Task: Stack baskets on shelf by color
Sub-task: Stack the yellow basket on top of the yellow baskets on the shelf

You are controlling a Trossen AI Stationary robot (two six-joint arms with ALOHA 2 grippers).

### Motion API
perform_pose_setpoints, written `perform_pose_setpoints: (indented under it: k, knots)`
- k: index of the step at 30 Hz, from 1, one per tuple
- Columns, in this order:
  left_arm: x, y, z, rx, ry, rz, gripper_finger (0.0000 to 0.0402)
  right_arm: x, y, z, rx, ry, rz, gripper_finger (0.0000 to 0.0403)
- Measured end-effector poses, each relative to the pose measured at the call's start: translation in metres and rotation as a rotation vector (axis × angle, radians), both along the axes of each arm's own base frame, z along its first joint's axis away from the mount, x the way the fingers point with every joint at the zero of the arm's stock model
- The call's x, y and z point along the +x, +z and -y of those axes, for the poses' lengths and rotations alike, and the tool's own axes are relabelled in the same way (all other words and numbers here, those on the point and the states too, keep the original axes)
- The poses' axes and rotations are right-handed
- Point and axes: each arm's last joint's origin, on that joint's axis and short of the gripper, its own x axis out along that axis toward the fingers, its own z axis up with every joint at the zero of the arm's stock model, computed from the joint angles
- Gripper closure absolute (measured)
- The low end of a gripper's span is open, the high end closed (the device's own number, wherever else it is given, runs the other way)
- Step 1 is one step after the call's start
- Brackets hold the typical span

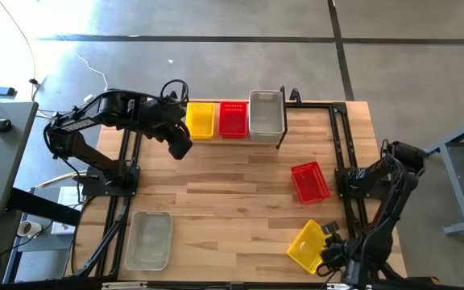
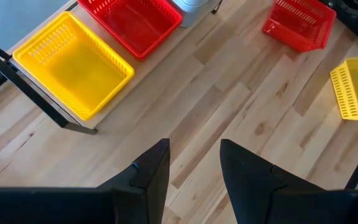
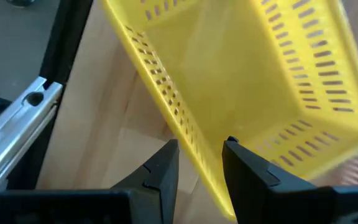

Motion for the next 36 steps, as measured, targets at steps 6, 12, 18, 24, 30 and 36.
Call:
perform_pose_setpoints:
  k: [6,12,18,24,30,36]
  knots:
    - [0.000,0.000,0.000,-0.003,0.007,0.002,0.0271,-0.001,-0.013,0.000,0.045,0.051,-0.026,0.0293]
    - [0.000,0.000,0.000,-0.001,0.008,0.002,0.0271,0.003,-0.021,0.007,0.027,0.023,-0.032,0.0293]
    - [0.000,0.000,0.000,-0.001,0.008,0.002,0.0271,0.016,-0.026,0.014,0.043,0.041,-0.049,0.0302]
    - [0.000,0.000,0.000,0.004,-0.002,-0.001,0.0271,0.035,-0.025,0.020,0.093,0.080,-0.056,0.0377]
    - [0.000,0.000,0.000,0.023,-0.038,-0.013,0.0271,0.058,-0.025,0.034,0.127,0.060,-0.064,0.0396]
    - [0.000,0.000,0.000,0.035,-0.061,-0.020,0.0271,0.082,-0.017,0.047,0.147,0.035,-0.044,0.0400]
